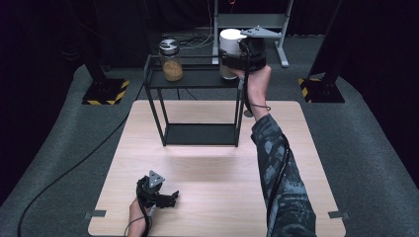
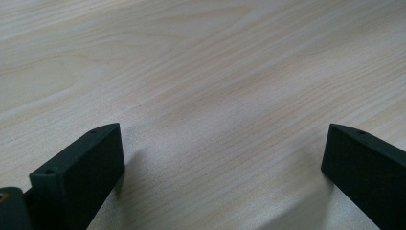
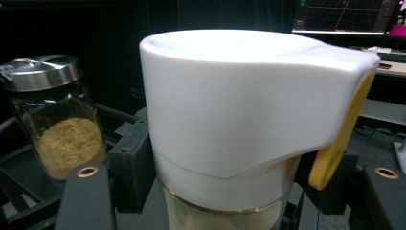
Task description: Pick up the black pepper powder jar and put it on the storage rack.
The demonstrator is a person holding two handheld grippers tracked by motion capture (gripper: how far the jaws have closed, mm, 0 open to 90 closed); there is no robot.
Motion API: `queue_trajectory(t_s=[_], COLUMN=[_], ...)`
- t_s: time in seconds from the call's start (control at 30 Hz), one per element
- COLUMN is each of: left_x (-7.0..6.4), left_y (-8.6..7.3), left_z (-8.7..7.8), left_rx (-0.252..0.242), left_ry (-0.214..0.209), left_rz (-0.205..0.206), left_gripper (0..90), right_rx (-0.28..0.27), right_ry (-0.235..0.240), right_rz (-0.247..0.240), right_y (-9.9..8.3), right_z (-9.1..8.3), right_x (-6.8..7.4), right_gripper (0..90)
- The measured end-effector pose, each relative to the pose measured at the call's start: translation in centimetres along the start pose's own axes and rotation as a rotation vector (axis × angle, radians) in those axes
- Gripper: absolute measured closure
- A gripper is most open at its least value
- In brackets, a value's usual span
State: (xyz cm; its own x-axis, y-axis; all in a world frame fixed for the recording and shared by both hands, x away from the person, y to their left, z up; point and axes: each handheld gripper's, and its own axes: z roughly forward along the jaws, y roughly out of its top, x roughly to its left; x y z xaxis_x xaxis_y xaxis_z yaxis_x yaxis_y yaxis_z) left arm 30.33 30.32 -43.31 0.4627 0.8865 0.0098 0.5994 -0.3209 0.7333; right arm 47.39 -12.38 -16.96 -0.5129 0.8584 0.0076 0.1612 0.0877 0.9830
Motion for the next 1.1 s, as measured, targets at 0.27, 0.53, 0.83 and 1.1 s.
queue_trajectory(t_s=[0.27, 0.53, 0.83, 1.1], left_x=[0.0, -0.1, -0.1, -0.1], left_y=[0.0, 0.0, 0.0, 0.0], left_z=[0.0, 0.0, 0.0, 0.0], left_rx=[0.000, -0.002, -0.001, -0.002], left_ry=[0.000, 0.001, 0.003, 0.003], left_rz=[0.001, 0.003, 0.003, 0.001], left_gripper=[0.4, 0.4, 0.3, 0.4], right_rx=[-0.009, -0.040, -0.036, -0.037], right_ry=[-0.017, -0.019, -0.014, -0.016], right_rz=[-0.003, 0.003, 0.001, 0.004], right_y=[-0.9, -1.9, -2.0, -2.0], right_z=[0.5, 0.2, -0.1, 0.0], right_x=[0.0, 0.0, 0.0, 0.1], right_gripper=[29.7, 29.8, 29.7, 29.6])
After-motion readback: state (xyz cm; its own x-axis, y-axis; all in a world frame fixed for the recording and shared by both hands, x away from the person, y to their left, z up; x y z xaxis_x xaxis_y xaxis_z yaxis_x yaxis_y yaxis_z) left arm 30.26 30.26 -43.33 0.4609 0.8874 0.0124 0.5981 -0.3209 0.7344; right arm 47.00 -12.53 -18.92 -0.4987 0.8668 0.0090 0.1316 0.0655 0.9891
